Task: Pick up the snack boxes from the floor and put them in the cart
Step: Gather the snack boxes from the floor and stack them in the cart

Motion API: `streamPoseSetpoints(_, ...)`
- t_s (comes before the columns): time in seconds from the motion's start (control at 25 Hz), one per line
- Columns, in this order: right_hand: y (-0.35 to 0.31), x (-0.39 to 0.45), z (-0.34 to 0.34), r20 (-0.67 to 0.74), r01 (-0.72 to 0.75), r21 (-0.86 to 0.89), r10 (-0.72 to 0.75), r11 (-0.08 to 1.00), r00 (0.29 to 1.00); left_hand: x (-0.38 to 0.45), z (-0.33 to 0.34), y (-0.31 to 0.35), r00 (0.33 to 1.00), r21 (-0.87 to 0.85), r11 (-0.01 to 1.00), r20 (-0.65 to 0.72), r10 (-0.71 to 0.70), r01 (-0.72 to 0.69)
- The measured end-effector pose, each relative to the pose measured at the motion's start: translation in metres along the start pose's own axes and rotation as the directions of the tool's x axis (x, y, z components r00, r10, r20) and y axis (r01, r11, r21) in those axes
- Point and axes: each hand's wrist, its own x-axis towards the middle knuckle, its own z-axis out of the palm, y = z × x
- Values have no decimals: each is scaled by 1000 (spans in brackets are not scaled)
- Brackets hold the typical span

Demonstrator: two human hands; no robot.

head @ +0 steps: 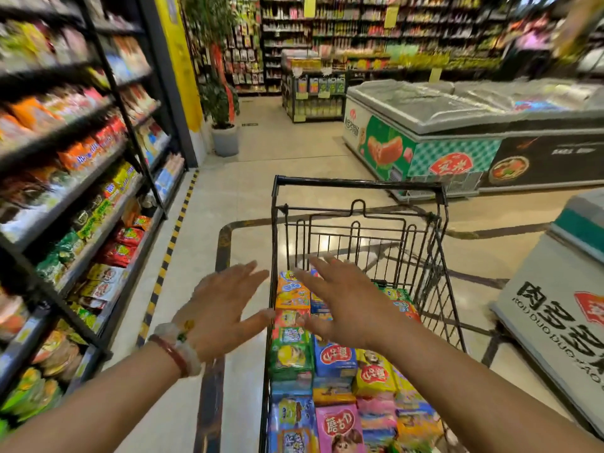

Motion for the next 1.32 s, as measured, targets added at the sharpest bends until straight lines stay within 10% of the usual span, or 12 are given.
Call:
streamPoseSetpoints(0.6, -100, -89, -63, -12, 463, 43, -463, 885, 886, -242, -49, 82, 876, 105, 874, -152, -457, 474)
streamPoseSetpoints(1.32, -393, -293, -88, -12, 964, 85, -967, 253, 255, -634, -50, 283, 170, 56, 161, -273, -947, 985)
